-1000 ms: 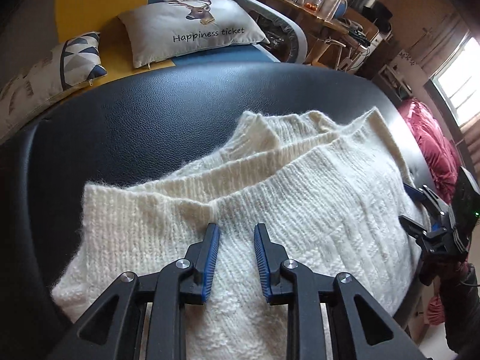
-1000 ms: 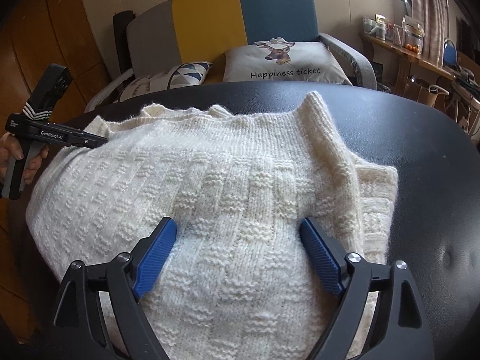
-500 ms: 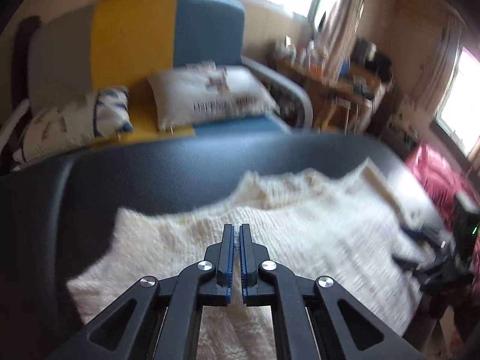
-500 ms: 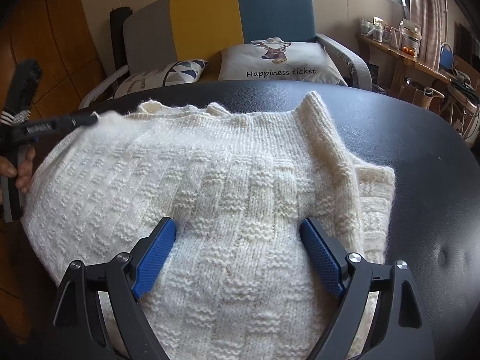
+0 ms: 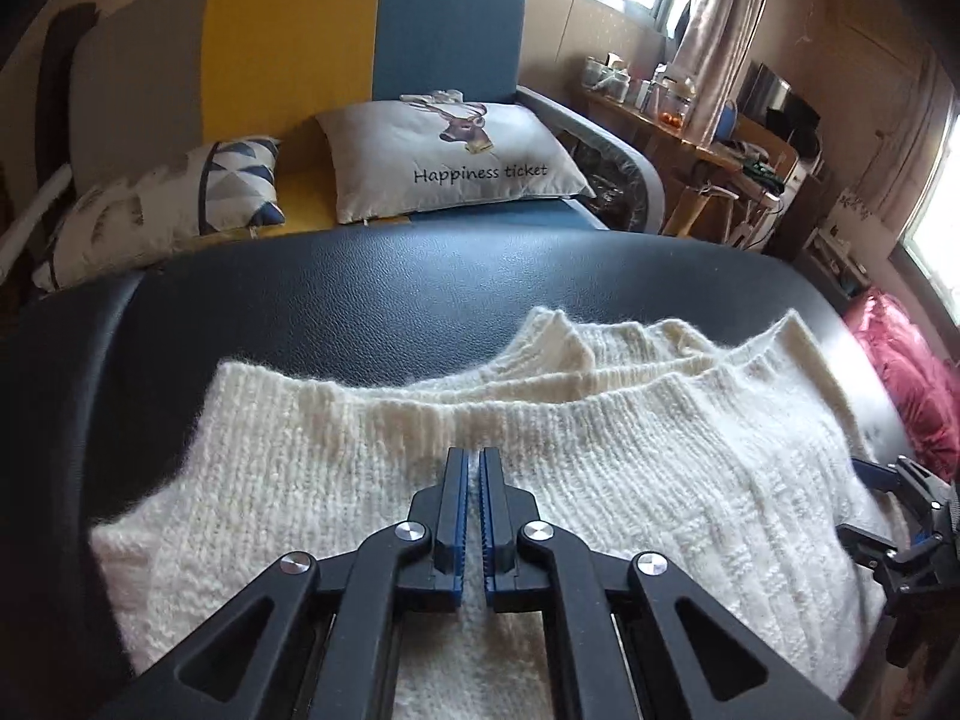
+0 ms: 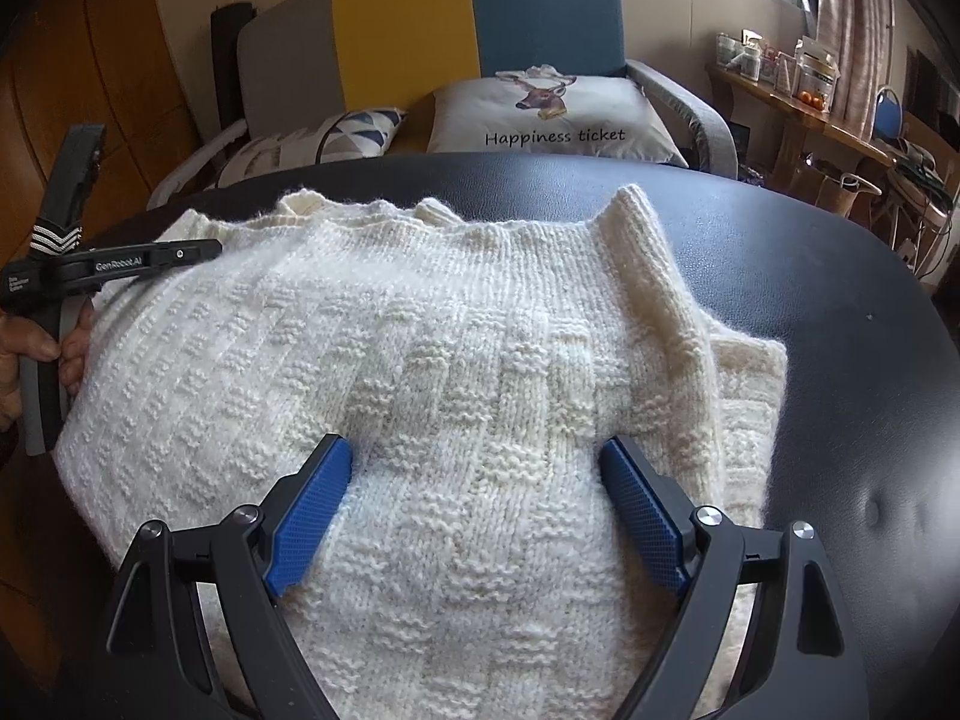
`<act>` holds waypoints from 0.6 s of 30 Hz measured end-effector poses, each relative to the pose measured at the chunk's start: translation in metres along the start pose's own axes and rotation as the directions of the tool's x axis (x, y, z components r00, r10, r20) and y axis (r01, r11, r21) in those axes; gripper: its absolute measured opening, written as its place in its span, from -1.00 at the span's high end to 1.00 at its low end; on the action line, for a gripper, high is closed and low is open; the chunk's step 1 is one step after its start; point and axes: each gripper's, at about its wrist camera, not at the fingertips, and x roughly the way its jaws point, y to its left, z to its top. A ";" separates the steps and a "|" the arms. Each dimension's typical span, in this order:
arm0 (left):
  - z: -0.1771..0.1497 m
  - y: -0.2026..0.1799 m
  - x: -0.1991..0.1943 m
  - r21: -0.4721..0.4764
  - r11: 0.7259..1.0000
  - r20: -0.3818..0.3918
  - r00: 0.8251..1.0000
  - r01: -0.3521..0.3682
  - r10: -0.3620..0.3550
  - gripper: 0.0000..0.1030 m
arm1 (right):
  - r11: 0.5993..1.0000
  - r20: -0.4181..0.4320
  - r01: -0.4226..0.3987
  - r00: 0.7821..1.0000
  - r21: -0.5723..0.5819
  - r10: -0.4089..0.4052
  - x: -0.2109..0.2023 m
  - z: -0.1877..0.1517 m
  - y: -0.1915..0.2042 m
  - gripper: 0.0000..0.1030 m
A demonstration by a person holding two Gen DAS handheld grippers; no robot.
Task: Fold clothes
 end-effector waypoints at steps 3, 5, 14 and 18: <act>0.002 0.001 -0.027 -0.032 0.998 0.096 0.995 0.045 -0.042 0.90 | 1.000 0.006 -0.015 1.000 -0.002 0.015 -0.009 0.008 0.002 -0.71; 0.008 -0.008 -0.042 0.021 0.998 0.134 0.989 0.058 -0.060 0.88 | 1.000 0.039 -0.028 0.999 -0.012 0.029 -0.017 0.019 0.007 -0.71; 0.007 -0.051 0.021 0.153 0.984 -0.120 0.990 0.090 -0.072 0.75 | 0.991 0.013 -0.029 0.999 -0.133 0.031 0.027 0.074 0.055 -0.71; 0.002 -0.045 0.022 0.119 0.985 -0.091 0.989 0.128 -0.117 0.72 | 0.994 -0.049 -0.018 0.999 -0.109 0.013 0.057 0.067 0.048 -0.72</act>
